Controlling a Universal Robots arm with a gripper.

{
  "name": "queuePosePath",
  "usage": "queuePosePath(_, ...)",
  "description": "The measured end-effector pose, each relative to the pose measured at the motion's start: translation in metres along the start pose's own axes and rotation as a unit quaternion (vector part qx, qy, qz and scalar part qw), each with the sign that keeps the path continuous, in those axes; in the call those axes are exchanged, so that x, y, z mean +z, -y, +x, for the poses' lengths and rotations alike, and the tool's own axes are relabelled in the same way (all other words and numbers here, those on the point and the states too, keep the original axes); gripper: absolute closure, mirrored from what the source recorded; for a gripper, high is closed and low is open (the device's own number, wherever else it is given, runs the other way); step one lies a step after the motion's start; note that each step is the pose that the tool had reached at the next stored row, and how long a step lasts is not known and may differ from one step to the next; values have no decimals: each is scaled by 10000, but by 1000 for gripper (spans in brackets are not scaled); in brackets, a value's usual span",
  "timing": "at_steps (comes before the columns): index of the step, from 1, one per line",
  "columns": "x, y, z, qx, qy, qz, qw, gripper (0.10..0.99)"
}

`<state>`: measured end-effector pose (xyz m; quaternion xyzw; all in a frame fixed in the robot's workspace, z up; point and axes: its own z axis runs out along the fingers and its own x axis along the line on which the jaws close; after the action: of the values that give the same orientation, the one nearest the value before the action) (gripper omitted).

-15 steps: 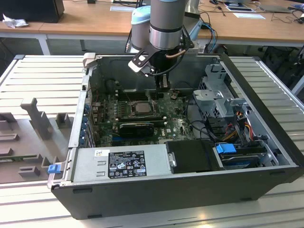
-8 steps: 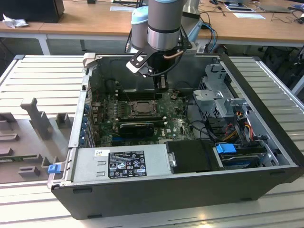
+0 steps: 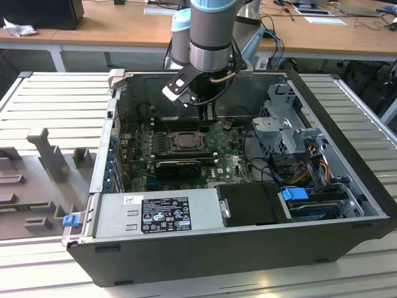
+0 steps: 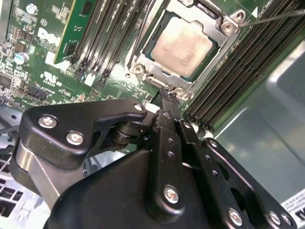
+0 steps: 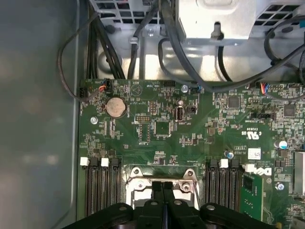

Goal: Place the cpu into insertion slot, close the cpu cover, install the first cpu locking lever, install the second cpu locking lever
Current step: 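Close the cpu cover, then install the first cpu locking lever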

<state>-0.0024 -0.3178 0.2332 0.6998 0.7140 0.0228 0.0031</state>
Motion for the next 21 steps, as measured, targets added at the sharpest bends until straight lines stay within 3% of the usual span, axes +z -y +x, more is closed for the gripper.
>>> queuePosePath(4, 59, 57, -7, -89, -21, 2, 10000, 980)
queuePosePath(9, 63, 173, -5, -126, -22, 3, 9999, 980)
queuePosePath(11, 58, 318, -2, -128, -23, 3, 9999, 980)
queuePosePath(16, 52, 465, 1, -128, -22, 4, 9999, 980)
queuePosePath(21, 3, 466, 2, -128, -22, 4, 9999, 980)
